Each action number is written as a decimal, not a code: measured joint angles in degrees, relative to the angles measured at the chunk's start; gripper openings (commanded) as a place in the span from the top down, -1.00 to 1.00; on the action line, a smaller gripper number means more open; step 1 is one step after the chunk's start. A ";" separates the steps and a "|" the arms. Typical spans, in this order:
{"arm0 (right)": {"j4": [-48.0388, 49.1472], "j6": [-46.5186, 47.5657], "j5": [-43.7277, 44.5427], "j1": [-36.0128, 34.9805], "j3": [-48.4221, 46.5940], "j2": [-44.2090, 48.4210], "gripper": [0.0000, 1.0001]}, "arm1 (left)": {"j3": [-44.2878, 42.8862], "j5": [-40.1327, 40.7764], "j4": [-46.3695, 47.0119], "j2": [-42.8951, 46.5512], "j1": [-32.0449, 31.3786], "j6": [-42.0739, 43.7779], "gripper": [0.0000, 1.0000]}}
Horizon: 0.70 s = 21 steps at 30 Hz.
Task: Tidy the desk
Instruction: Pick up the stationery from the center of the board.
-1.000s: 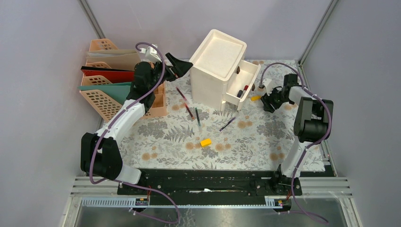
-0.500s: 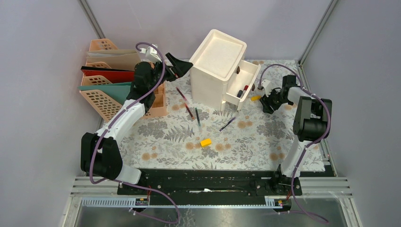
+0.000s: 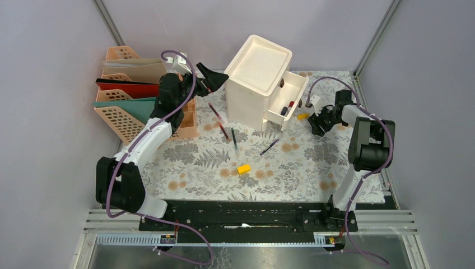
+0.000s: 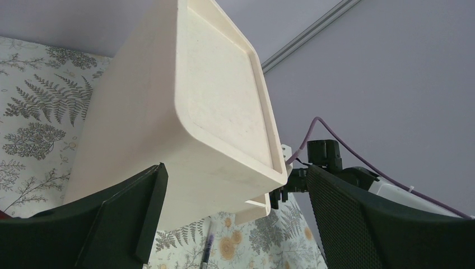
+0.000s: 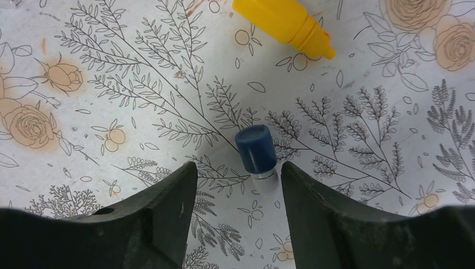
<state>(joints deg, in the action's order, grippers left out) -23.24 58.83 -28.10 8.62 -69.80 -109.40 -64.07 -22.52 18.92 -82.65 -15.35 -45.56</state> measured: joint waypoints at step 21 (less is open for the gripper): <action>-2.60 -5.68 2.43 -0.13 -5.57 -3.56 -0.57 | 0.00 0.00 0.04 -0.81 0.00 0.02 -0.97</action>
<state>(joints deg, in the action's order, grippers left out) -25.85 53.15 -25.67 8.49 -75.37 -112.97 -64.07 -22.52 18.96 -83.46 -15.35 -45.54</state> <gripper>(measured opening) 0.771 0.988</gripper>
